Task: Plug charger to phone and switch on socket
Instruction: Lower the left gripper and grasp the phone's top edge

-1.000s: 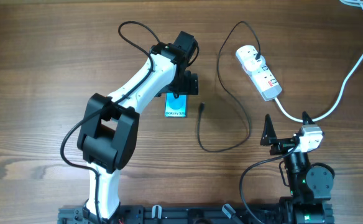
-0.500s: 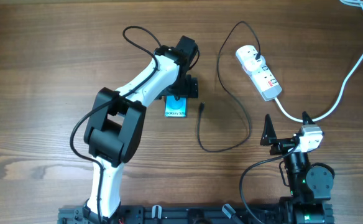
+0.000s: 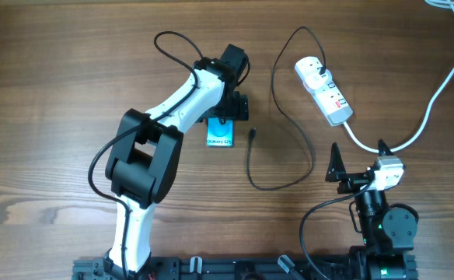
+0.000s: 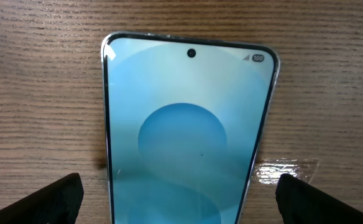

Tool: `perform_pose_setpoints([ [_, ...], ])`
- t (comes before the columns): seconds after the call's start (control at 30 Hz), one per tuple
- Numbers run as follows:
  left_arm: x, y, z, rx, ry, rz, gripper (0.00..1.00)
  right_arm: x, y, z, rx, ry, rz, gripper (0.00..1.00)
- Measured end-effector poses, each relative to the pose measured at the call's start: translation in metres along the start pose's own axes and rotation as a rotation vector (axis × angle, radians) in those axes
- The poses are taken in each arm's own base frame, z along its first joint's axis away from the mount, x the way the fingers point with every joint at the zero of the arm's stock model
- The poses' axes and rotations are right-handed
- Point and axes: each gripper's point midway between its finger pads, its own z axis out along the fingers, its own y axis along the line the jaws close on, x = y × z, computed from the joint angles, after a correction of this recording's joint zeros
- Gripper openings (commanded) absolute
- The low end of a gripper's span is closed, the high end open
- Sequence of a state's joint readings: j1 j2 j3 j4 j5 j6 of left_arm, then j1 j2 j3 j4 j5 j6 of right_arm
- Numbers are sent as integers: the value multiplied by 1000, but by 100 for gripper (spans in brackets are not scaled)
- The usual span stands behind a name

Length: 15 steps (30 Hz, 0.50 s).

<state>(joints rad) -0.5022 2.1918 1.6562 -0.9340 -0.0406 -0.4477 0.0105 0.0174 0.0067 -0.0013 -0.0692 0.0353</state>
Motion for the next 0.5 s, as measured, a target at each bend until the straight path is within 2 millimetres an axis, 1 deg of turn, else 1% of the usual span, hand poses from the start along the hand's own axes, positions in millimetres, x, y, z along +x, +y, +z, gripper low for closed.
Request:
perform_pose_setpoints([
  [0.27,2,1,2,-4,7,0,100,0,0,0,0,0,0,100],
  [0.4,5,2,12,-15,28,0,100,0,0,0,0,0,0,100],
  [0.5,6,2,12,-16,33,-2,100,0,0,0,0,0,0,99],
])
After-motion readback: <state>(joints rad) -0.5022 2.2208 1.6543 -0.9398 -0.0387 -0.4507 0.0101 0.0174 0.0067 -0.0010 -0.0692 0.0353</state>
